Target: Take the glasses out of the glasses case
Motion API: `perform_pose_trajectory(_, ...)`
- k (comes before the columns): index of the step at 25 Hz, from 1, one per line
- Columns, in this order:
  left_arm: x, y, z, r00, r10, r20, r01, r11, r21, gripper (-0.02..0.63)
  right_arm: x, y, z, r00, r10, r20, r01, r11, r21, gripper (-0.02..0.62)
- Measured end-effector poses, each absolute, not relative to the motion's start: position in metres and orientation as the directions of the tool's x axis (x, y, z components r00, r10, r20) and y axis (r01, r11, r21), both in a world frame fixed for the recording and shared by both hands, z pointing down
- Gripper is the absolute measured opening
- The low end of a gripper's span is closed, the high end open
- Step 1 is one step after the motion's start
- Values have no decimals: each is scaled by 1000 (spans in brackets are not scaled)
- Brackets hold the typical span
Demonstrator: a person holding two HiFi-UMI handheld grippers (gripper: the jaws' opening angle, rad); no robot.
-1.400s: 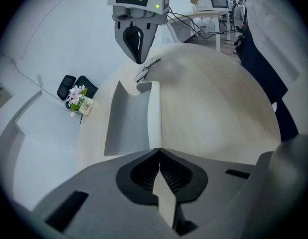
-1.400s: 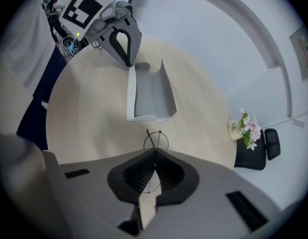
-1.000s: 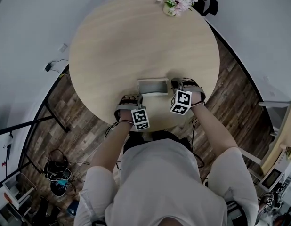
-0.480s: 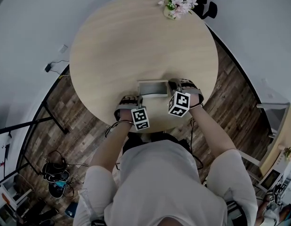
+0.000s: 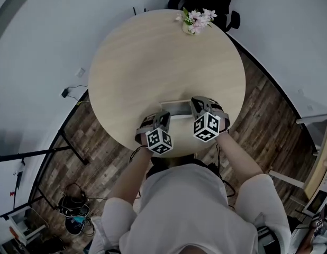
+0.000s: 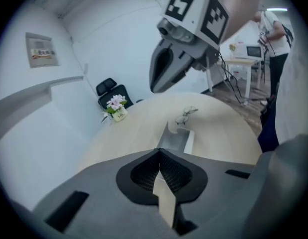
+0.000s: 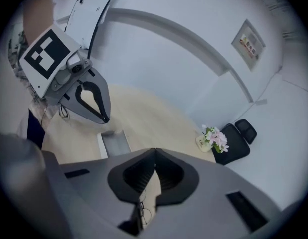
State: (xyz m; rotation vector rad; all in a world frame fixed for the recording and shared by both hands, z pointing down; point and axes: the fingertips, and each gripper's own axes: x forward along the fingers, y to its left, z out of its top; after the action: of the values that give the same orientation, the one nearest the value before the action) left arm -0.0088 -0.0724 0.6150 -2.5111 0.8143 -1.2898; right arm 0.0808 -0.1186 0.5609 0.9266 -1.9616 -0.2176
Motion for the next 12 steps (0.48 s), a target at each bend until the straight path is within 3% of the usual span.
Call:
perform_pose_trajectory(8,-35,-71,504,544,-723,425,-710,-667,-227,8,74,-95,478,-355,-808,469,-780,533,327,12)
perform_pose_trajectory(12,-55,-57,454,561,-773,296,-787,-609,-100,8,69,-71,446,-378,-844,380,-867,467,175,12)
